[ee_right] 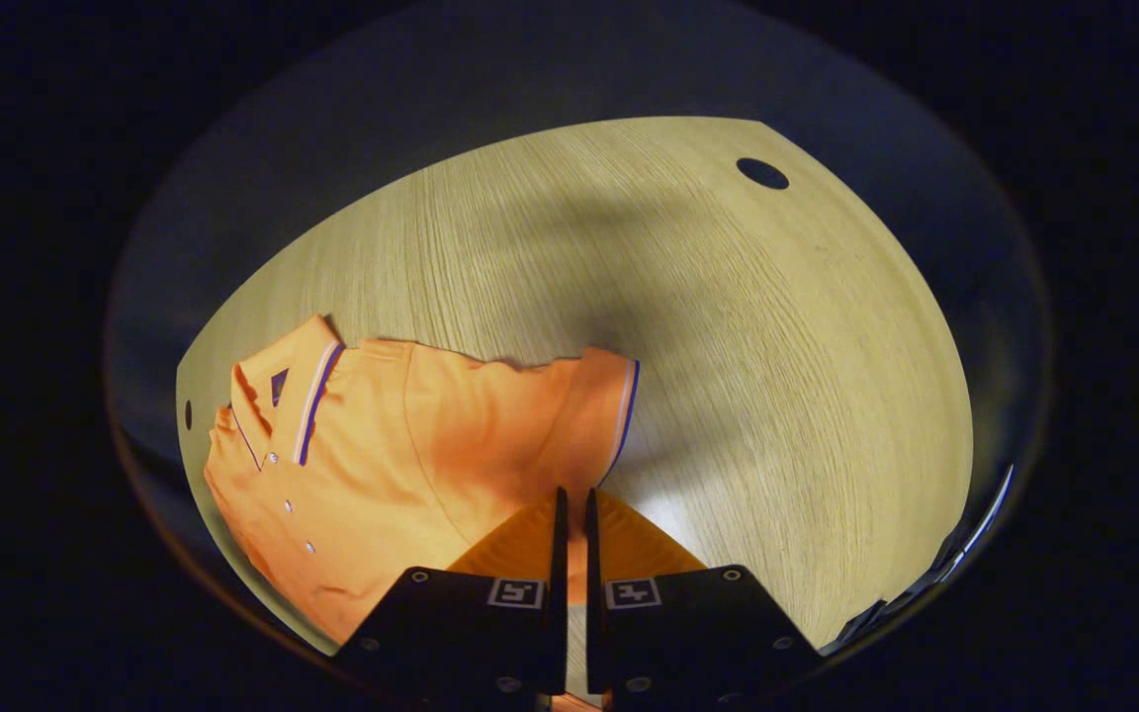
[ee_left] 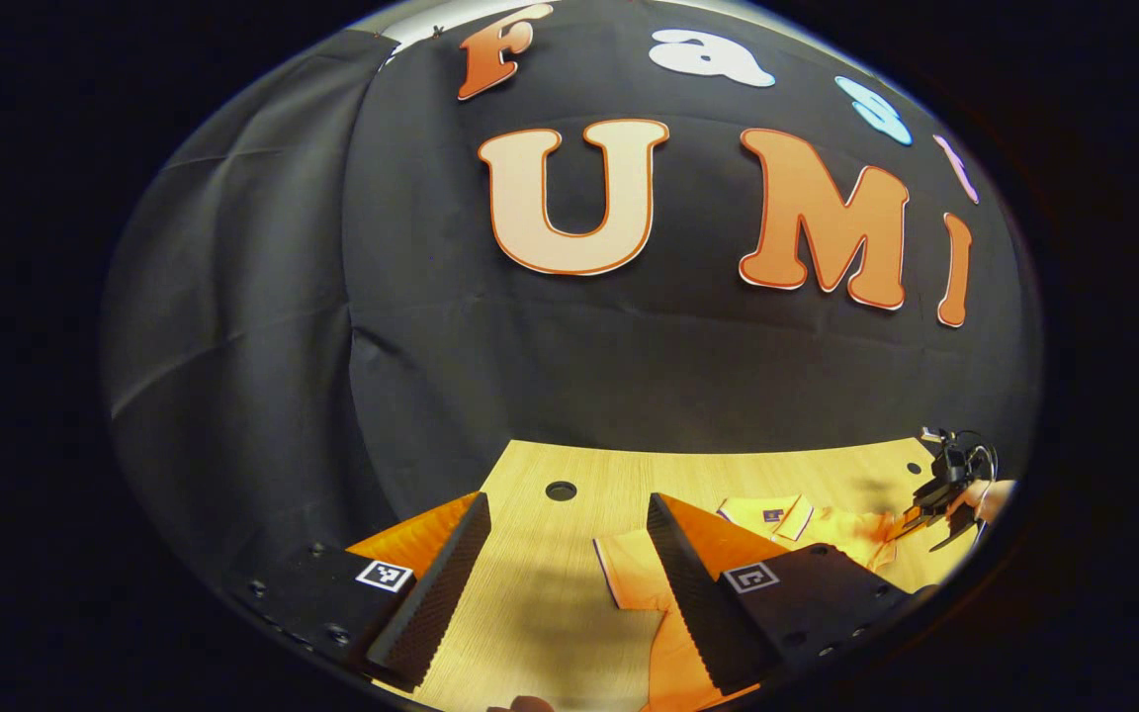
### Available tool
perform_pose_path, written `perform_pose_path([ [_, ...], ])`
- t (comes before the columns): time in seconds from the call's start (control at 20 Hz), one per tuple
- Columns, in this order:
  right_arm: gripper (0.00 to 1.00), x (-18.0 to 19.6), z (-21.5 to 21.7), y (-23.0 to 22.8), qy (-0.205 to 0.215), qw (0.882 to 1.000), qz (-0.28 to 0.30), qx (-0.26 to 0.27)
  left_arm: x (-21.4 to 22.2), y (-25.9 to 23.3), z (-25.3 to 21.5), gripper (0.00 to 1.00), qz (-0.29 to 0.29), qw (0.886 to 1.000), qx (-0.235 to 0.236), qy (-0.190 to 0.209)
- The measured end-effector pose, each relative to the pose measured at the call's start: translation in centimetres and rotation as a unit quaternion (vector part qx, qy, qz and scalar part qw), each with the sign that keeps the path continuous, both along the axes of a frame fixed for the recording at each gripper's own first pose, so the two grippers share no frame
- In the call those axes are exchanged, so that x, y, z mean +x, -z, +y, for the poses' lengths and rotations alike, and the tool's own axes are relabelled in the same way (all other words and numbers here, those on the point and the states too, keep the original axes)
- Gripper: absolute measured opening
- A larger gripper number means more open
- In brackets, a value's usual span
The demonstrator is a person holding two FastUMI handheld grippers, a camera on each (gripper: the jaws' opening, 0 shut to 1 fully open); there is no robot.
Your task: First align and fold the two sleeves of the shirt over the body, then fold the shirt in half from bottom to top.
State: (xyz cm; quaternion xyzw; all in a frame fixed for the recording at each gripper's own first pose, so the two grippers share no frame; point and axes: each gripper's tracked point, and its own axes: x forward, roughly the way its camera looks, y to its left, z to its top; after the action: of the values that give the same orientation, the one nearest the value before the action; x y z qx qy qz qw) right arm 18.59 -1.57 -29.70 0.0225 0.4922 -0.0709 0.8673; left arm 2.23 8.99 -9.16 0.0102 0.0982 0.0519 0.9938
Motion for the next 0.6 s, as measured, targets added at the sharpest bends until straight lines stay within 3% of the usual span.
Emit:
perform_pose_path([
  [0.35,0.08,-0.6,4.0,-6.8,-0.072,0.994,-0.053,-0.055,-1.0,-0.1,0.9,0.98,-0.007,1.000,-0.011,0.009],
  [0.6,0.08,-1.9,8.2,-8.7,-0.118,0.987,-0.069,-0.090,-2.0,-1.0,2.3,0.98,-0.019,1.000,-0.012,0.009],
])
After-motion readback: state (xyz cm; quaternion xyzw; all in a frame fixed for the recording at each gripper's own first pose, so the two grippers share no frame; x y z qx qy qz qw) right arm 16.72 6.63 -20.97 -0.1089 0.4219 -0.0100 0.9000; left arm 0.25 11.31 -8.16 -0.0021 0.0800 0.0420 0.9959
